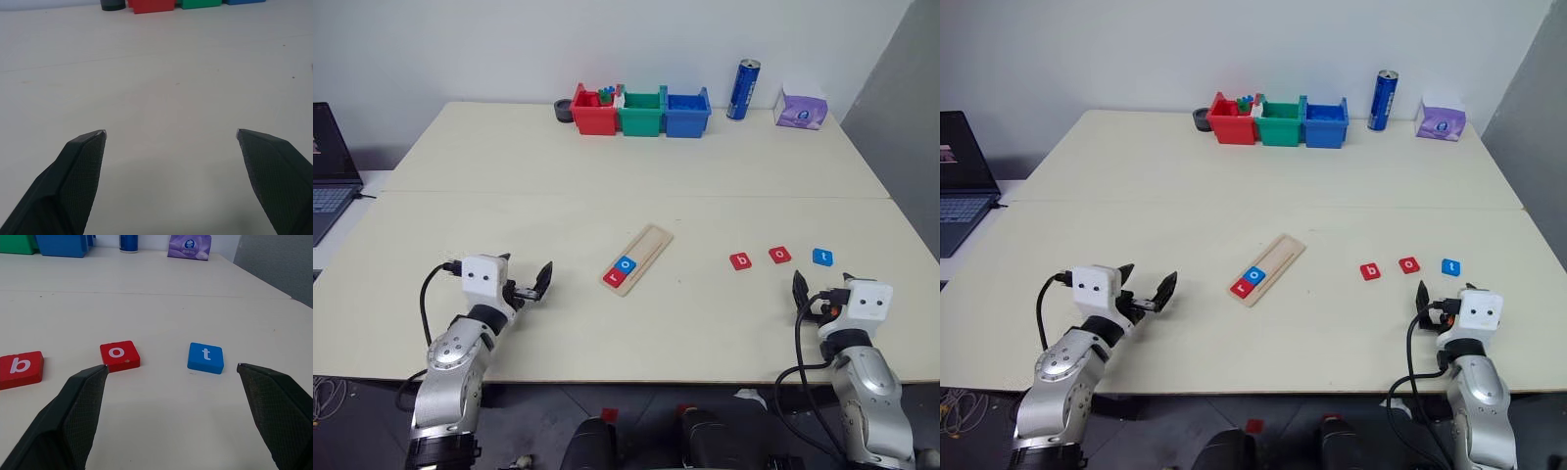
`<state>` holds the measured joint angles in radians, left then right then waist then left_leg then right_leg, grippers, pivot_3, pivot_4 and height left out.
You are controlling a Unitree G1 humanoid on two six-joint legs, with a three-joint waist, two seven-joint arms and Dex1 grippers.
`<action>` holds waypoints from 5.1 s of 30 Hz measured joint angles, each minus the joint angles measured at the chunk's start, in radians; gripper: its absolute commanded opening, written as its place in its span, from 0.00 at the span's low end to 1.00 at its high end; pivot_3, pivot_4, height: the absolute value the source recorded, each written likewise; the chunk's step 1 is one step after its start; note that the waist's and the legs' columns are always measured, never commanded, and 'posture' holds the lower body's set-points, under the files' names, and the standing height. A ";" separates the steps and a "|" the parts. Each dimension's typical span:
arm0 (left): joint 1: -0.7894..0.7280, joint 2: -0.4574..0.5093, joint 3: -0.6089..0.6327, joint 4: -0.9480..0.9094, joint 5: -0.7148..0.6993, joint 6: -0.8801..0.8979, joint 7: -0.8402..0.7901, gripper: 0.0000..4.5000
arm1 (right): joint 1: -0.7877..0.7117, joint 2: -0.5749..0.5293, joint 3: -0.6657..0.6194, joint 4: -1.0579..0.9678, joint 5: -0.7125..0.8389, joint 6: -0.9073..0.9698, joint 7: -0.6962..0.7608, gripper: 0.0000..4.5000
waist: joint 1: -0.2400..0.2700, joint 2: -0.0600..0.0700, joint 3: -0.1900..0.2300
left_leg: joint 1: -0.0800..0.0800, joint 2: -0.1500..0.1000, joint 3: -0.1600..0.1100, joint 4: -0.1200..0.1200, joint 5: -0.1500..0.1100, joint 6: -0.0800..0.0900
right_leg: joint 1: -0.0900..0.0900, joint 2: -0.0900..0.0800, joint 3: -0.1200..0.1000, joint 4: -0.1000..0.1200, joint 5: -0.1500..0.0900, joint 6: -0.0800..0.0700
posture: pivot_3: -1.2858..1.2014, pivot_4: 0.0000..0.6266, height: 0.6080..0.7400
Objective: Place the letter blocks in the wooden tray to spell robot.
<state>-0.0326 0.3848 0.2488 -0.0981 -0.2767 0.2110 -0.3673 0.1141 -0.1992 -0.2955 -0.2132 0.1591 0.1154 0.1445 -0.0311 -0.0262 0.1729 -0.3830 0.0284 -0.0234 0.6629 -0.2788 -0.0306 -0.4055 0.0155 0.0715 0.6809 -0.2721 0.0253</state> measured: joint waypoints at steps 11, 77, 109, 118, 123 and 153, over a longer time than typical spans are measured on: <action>0.000 0.001 -0.006 -0.001 -0.008 0.001 -0.019 1.00 | -0.008 -0.003 -0.002 0.021 0.001 -0.001 -0.002 0.99 | 0.000 0.000 0.000 | 0.000 0.000 0.000 0.000 0.000 0.000 | 0.000 0.000 0.000 0.000 0.000 0.000 | 0.52 0.24 1.00; -0.270 -0.056 -0.392 -0.091 0.029 0.530 -0.038 1.00 | 0.075 -0.372 0.191 -0.402 0.297 0.323 0.482 0.99 | 0.002 -0.001 0.001 | -0.001 -0.001 -0.002 0.001 0.000 0.000 | 0.000 0.001 -0.001 0.000 -0.001 0.001 | 0.52 0.24 1.00; -0.344 0.017 -0.411 -0.080 0.050 0.667 -0.114 0.75 | 0.103 -0.372 0.220 -0.452 0.294 0.333 0.474 1.00 | 0.001 0.000 -0.001 | 0.001 -0.001 -0.002 0.001 0.000 0.000 | 0.001 0.001 -0.001 0.000 -0.001 0.001 | 0.52 0.24 1.00; -0.354 0.178 -0.570 -0.020 0.054 0.372 -0.520 0.75 | 0.189 -0.492 0.151 -0.523 0.336 0.371 0.538 1.00 | 0.009 0.000 -0.001 | -0.001 -0.003 0.000 0.001 0.000 0.000 | 0.001 0.000 -0.002 -0.002 -0.001 0.001 | 0.52 0.24 1.00; -0.458 0.137 -0.709 0.123 0.111 0.152 -0.732 0.75 | 0.290 -0.525 0.072 -0.565 0.356 0.393 0.555 1.00 | 0.021 -0.001 -0.001 | -0.002 -0.004 0.001 0.002 0.000 0.000 | 0.001 0.000 -0.002 -0.002 -0.001 0.001 | 0.52 0.24 1.00; -0.589 -0.016 -0.761 0.379 0.227 -0.047 -0.868 0.99 | 0.409 -0.541 -0.045 -0.615 0.364 0.399 0.574 1.00 | 0.020 0.000 -0.003 | 0.000 -0.005 0.001 0.004 0.000 0.001 | 0.004 0.003 -0.002 -0.001 -0.001 0.002 | 0.52 0.24 1.00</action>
<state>-0.6221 0.3683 -0.5119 0.2811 -0.0495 0.1641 -1.2354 0.5227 -0.7400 -0.3405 -0.8283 0.5232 0.5148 0.7185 -0.0109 -0.0264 0.1694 -0.3832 0.0234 -0.0225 0.6665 -0.2785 -0.0299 -0.4019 0.0182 0.0693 0.6799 -0.2726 0.0272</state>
